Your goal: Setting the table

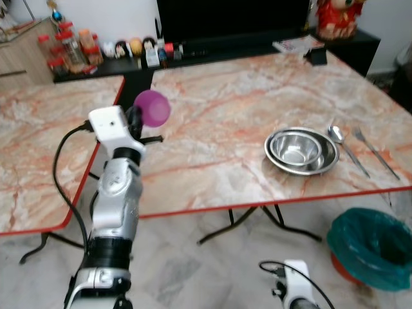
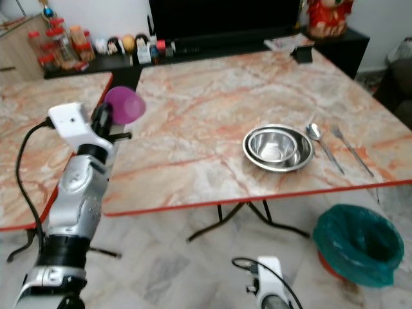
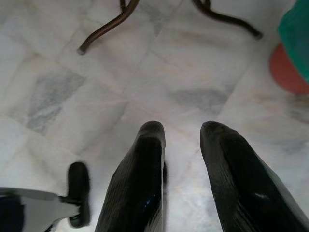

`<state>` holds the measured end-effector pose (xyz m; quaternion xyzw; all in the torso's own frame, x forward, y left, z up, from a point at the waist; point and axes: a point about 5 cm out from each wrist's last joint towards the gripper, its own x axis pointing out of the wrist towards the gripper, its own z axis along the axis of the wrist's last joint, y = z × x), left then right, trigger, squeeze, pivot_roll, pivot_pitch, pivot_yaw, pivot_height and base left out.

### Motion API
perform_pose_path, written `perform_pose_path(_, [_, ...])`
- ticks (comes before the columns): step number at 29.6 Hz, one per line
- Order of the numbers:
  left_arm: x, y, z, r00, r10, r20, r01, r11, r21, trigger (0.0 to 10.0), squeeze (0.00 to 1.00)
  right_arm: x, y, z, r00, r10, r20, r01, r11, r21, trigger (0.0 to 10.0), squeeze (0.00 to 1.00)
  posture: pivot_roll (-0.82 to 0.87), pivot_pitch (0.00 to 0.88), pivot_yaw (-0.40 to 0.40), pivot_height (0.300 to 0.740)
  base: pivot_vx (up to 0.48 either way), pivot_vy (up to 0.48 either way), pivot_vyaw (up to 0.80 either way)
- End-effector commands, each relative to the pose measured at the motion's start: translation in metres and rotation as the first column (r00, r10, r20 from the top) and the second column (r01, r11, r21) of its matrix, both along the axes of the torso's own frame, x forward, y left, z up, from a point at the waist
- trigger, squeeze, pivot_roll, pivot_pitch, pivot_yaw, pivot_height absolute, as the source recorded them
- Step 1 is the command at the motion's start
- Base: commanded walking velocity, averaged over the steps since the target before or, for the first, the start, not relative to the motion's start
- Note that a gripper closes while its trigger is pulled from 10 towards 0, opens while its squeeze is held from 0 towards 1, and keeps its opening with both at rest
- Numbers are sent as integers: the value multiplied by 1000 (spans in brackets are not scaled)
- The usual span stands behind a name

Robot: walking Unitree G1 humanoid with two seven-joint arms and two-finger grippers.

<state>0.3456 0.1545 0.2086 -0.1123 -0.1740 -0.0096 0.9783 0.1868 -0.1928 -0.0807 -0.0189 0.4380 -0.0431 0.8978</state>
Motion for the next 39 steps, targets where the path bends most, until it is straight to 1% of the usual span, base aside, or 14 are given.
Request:
perform_pose_path(1, [-1,8,7,1000,18,22,-18,1000,3,10000,0,-3,12,-3,1000,14,-9,-14,1000,27,10000,0,-3,0,82,740,0,0,0])
perform_pose_path(15, [-1,7,8,1000,10,26,-10,1000,-4,10000,0,-4,11,-3,1000,14,-15,-13,1000,26,10000,0,0,0,80,740,0,0,0])
perform_pose_path(24, [-2,7,7,1000,4,21,-4,1000,1,10000,0,-6,11,-5,1000,-5,-29,6,1000,28,10000,0,-4,0,86,740,0,0,0])
perform_pose_path(25, [-1,7,6,1000,4,16,-4,1000,8,10000,0,-6,12,-5,1000,-5,-24,6,999,38,10000,0,-6,0,87,740,341,0,0])
perform_pose_path(39, [0,5,5,1000,-2,8,1,1000,15,10000,0,-5,12,-4,1000,3,-20,-2,1000,29,10000,0,-9,0,83,740,425,0,0])
